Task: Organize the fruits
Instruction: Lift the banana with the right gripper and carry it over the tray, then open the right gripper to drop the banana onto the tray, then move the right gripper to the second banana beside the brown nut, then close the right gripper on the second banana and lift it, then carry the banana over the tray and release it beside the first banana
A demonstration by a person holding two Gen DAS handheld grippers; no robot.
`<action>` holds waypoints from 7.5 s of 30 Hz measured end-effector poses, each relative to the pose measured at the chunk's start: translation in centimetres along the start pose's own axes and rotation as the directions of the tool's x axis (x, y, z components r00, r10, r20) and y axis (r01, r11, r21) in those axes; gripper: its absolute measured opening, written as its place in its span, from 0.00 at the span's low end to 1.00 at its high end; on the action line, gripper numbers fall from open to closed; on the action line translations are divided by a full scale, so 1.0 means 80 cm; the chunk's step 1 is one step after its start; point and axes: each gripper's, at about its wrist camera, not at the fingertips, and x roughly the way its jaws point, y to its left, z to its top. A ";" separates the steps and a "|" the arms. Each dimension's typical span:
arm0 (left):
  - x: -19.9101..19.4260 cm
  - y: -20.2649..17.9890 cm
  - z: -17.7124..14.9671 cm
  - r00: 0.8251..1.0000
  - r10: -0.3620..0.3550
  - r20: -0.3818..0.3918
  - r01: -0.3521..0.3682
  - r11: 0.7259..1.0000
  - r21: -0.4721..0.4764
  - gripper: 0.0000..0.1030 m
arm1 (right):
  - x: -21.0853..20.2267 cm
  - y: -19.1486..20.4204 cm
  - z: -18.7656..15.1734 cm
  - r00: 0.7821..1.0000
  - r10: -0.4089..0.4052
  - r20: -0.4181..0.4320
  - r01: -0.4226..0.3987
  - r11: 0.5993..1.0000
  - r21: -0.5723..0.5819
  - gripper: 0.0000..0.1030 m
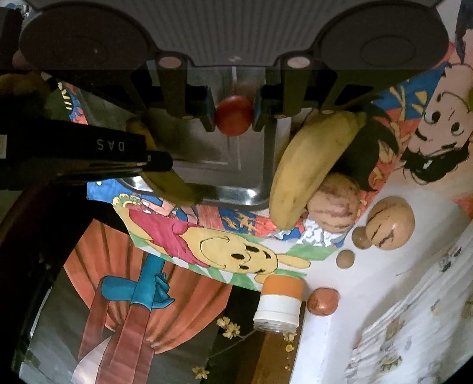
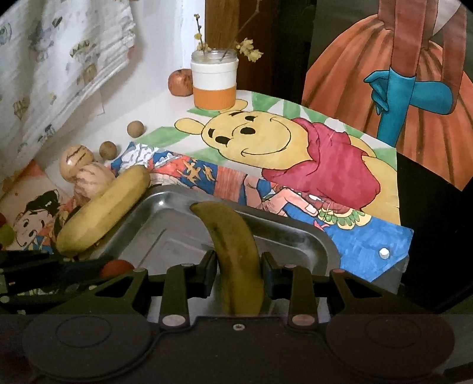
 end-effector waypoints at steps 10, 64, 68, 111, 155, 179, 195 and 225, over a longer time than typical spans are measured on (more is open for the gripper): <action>0.004 0.005 0.007 1.000 -0.013 -0.012 0.013 0.999 -0.041 0.38 | -0.006 -0.007 -0.005 0.999 0.033 0.025 -0.034 0.999 0.020 0.33; -0.281 0.046 -0.176 0.960 0.230 0.159 -0.240 0.970 0.047 1.00 | -0.254 0.126 -0.246 0.987 0.089 0.134 -0.088 0.996 -0.011 0.99; -0.272 0.067 -0.181 0.960 0.254 0.115 -0.260 0.965 0.037 1.00 | -0.235 0.133 -0.247 0.991 0.096 0.088 -0.093 0.995 -0.047 0.99; -0.150 0.091 -0.103 0.995 0.084 0.061 -0.092 0.984 0.150 0.75 | 0.017 0.106 0.061 0.962 0.272 0.013 -0.263 0.941 -0.213 0.81; -0.138 0.093 -0.098 0.992 0.122 0.045 -0.120 0.992 -0.050 0.27 | 0.014 0.134 0.018 0.906 0.422 0.035 -0.413 0.899 -0.145 0.36; -0.152 0.048 -0.068 0.992 0.035 0.119 -0.029 0.998 -0.057 0.26 | -0.120 0.017 0.002 0.890 0.342 0.302 -0.356 0.934 -0.008 0.33; -0.090 -0.012 -0.061 0.996 -0.065 0.068 0.061 0.997 0.049 0.26 | -0.106 -0.053 -0.031 0.984 0.120 0.133 -0.114 0.992 -0.052 0.33; -0.035 -0.019 -0.053 0.998 0.052 0.042 -0.054 0.998 0.043 0.27 | 0.005 -0.042 0.008 0.997 0.059 0.043 -0.050 0.983 -0.179 0.34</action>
